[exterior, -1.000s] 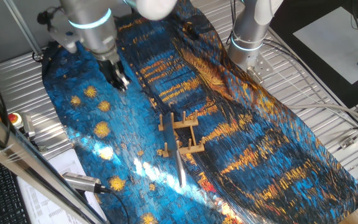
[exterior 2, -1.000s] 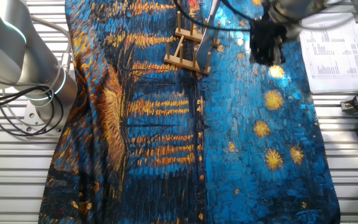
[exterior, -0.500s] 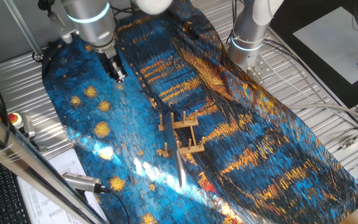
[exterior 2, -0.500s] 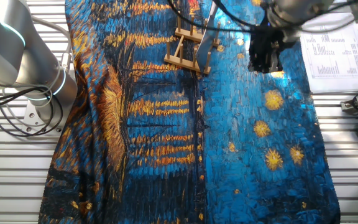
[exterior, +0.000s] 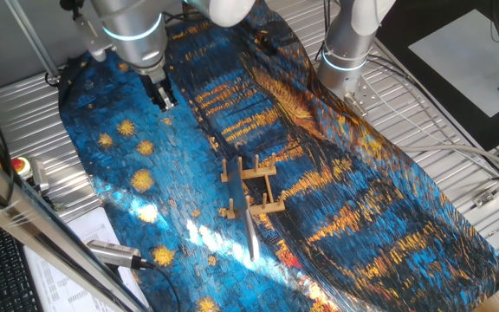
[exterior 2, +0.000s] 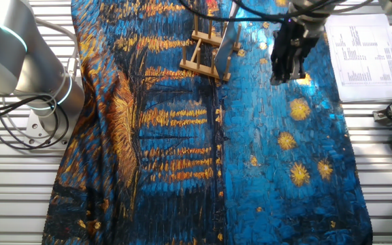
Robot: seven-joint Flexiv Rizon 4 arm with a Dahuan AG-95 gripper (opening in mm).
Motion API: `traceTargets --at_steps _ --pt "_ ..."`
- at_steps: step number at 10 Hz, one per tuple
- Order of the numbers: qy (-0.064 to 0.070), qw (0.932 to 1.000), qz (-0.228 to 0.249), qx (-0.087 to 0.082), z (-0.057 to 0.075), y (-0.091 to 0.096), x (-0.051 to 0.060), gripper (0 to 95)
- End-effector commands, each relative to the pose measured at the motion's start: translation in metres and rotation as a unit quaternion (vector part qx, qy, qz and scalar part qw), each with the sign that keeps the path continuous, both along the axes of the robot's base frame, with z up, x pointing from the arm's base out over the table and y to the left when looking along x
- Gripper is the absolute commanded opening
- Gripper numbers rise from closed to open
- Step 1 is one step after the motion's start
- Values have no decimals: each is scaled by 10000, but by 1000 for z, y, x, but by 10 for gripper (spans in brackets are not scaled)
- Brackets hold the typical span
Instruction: Put the knife on the knife rack
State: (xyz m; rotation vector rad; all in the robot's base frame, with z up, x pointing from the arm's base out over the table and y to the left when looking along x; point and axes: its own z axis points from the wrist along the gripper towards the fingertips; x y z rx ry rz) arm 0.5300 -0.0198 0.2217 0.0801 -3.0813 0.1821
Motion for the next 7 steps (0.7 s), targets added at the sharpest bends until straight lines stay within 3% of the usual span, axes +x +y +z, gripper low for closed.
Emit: traceTargets --at_steps 1,4,7 --pt "50 9976 233 650 -2 -2 0 0" --pt "48 9976 182 662 -7 -3 1 0" --pt "50 9983 -275 514 -11 -7 0 0"
